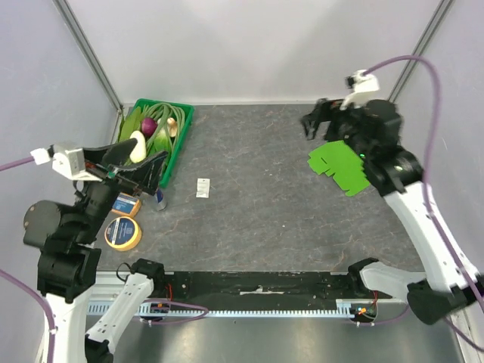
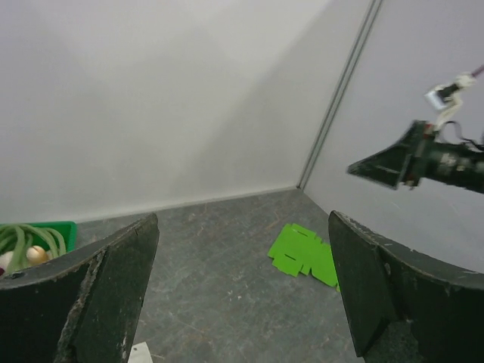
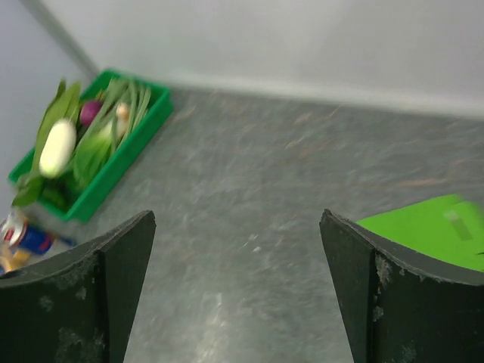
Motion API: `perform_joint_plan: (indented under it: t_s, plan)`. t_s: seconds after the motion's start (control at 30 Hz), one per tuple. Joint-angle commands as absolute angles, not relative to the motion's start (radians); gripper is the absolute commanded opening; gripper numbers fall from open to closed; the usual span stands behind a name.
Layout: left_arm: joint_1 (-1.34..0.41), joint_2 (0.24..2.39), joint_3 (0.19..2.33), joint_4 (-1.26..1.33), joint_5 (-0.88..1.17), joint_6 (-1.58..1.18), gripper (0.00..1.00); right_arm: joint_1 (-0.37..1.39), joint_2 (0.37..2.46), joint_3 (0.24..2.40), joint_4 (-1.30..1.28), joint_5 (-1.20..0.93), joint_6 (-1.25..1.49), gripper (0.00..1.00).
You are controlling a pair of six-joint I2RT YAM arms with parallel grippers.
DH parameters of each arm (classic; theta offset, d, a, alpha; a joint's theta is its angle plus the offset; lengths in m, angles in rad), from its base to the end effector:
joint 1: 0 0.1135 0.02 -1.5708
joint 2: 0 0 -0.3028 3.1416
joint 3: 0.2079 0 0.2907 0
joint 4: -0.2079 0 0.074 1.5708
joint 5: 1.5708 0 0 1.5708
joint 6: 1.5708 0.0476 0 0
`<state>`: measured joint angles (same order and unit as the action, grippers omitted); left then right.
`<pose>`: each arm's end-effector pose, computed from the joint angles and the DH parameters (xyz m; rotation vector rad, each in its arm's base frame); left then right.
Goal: Fold the paper box
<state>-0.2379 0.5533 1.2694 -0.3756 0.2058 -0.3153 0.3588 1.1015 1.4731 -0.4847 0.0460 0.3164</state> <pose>0.0475 -0.0215 0.5449 0.1339 1.2534 -0.6059 0.2321 0.0847 0.5290 -0.0011 1.7055 0.4672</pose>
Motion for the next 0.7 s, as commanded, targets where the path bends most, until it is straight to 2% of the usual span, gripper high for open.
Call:
perform_joint_plan:
  t_s: [0.0, 0.13, 0.2, 0.27, 0.47, 0.6, 0.67]
  plan:
    - [-0.239, 0.644, 1.244, -0.419, 0.329, -0.37, 1.0, 0.382, 1.23, 1.342, -0.348, -0.17, 0.459, 0.98]
    - [-0.241, 0.701, 1.22, -0.445, 0.391, -0.37, 1.0, 0.29, 1.37, 1.264, -0.318, -0.178, 0.511, 0.98]
    - [-0.241, 0.739, 1.212, -0.451, 0.428, -0.371, 1.0, 0.143, 1.399, 1.191, -0.273, -0.195, 0.571, 0.98]
    - [-0.241, 0.761, 1.184, -0.446, 0.454, -0.383, 1.0, 0.031, 1.469, 1.18, -0.242, -0.122, 0.563, 0.98]
    - [-0.244, 0.779, 1.045, -0.361, 0.6, -0.486, 0.99, -0.173, 1.819, 1.328, -0.189, -0.139, 0.523, 0.98]
    - [-0.274, 0.729, 0.939, -0.324, 0.626, -0.558, 0.99, -0.202, 1.992, 1.449, -0.184, -0.144, 0.47, 0.98]
    - [-0.284, 0.698, 0.872, -0.307, 0.632, -0.583, 0.99, -0.221, 2.012, 1.454, -0.167, -0.138, 0.46, 0.98]
